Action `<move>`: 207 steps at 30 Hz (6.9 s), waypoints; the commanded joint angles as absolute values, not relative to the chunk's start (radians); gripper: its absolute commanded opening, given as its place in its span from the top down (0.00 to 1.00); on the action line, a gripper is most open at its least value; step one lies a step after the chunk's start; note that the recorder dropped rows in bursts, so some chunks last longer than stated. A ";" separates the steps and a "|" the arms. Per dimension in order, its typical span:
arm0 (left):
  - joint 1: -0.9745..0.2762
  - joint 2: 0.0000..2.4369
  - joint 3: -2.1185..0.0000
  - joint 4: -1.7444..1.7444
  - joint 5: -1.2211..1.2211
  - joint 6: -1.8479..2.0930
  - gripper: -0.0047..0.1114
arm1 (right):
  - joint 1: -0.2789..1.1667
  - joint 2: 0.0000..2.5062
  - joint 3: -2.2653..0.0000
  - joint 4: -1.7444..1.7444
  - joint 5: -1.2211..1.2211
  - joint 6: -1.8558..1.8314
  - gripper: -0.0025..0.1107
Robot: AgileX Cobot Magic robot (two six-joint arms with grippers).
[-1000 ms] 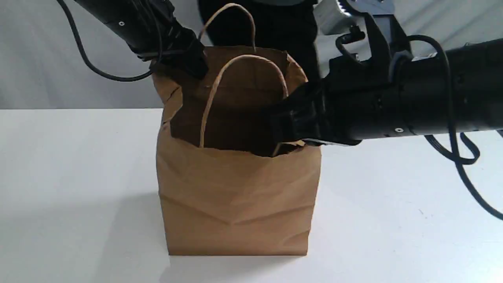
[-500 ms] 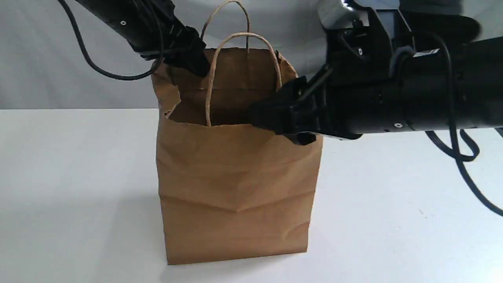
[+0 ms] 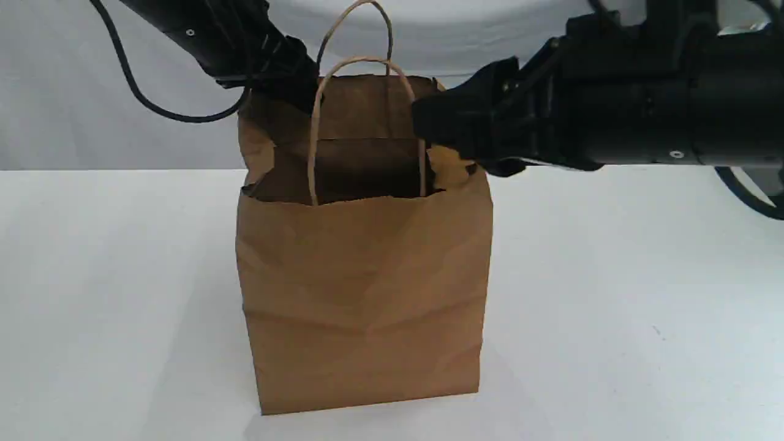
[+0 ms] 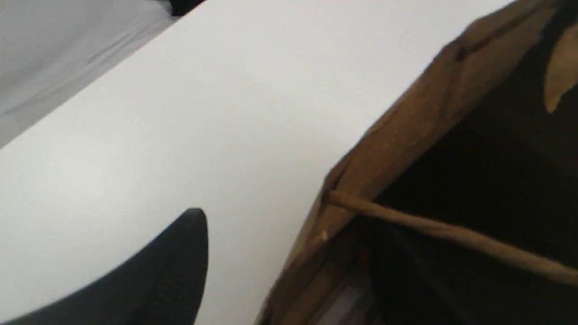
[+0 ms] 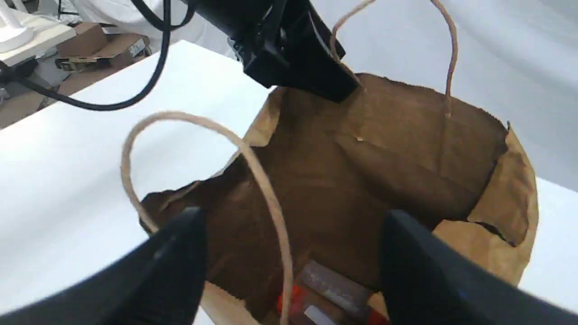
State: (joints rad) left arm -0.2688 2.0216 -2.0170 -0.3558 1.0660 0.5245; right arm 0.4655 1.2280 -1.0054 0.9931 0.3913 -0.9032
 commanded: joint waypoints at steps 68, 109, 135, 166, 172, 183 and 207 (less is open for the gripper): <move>-0.266 0.414 -0.547 -0.594 0.337 0.531 0.96 | 0.467 0.460 -0.556 0.682 0.252 -0.636 0.98; -0.266 0.410 -0.547 -0.594 0.339 0.531 0.96 | 0.000 0.000 -0.045 0.726 0.072 -0.732 0.98; -0.266 0.410 -0.547 -0.594 0.339 0.531 0.96 | 0.000 0.000 0.000 0.016 0.138 0.012 0.98; -0.266 0.403 -0.547 -0.536 0.341 0.565 0.96 | 0.000 0.000 0.000 0.016 0.138 0.014 0.98; -0.168 0.327 -0.500 -0.451 0.309 0.586 0.96 | 0.000 0.000 0.000 0.016 0.138 0.014 0.98; -0.068 0.064 -0.172 -0.428 0.147 0.576 0.96 | 0.000 0.000 0.000 0.016 0.138 0.014 0.98; -0.068 0.000 0.000 -0.443 0.012 0.409 0.96 | 0.000 0.000 0.000 0.016 0.136 0.015 0.98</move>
